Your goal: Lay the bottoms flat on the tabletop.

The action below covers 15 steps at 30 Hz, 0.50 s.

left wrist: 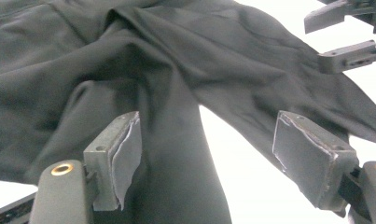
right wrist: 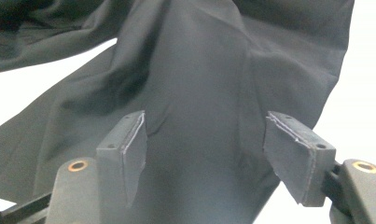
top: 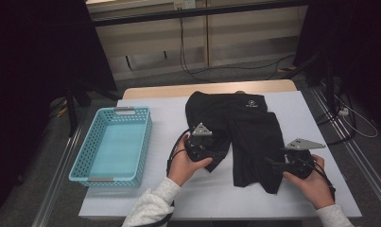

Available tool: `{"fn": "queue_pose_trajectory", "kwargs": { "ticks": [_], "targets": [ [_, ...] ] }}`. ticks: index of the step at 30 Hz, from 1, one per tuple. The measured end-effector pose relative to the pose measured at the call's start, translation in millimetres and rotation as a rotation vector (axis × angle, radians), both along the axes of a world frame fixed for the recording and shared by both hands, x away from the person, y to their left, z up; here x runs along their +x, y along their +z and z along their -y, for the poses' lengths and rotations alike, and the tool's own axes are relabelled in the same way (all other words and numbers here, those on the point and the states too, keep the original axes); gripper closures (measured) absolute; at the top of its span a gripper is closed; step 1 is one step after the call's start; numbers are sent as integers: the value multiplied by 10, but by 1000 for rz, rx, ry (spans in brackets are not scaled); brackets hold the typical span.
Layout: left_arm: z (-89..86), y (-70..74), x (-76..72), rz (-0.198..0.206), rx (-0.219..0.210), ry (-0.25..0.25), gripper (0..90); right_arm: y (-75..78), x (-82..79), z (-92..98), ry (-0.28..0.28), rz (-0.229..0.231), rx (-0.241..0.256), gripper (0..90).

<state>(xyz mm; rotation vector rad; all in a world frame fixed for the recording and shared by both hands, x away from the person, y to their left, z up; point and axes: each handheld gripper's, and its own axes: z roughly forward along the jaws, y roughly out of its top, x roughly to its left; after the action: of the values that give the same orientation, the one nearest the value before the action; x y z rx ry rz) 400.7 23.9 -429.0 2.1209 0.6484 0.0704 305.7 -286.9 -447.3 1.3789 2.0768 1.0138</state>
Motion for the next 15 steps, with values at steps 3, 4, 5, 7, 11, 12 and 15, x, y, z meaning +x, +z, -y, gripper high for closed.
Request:
{"fn": "queue_pose_trajectory", "kwargs": {
  "ticks": [3,4,5,7,11,12,15],
  "targets": [
    [42,-16,-43,1,2,-11,234,-6,-17,27,-14,-3,-5,300],
    [57,-27,-57,-1,6,-19,233,-10,-23,37,-18,-3,-10,299],
    [81,-45,-76,-1,7,-25,233,-13,-32,47,-24,-3,-16,297],
    [132,-80,-114,-10,24,-48,237,-15,-50,66,-28,-6,-13,297],
    [234,-147,-170,-12,35,-69,263,-4,-85,104,-42,2,-24,297],
    [252,-159,-177,-14,41,-79,287,4,-98,121,-48,6,-24,297],
    [308,-208,-192,-11,58,-84,297,-2,-127,150,-55,6,-21,298]
  ]
}}
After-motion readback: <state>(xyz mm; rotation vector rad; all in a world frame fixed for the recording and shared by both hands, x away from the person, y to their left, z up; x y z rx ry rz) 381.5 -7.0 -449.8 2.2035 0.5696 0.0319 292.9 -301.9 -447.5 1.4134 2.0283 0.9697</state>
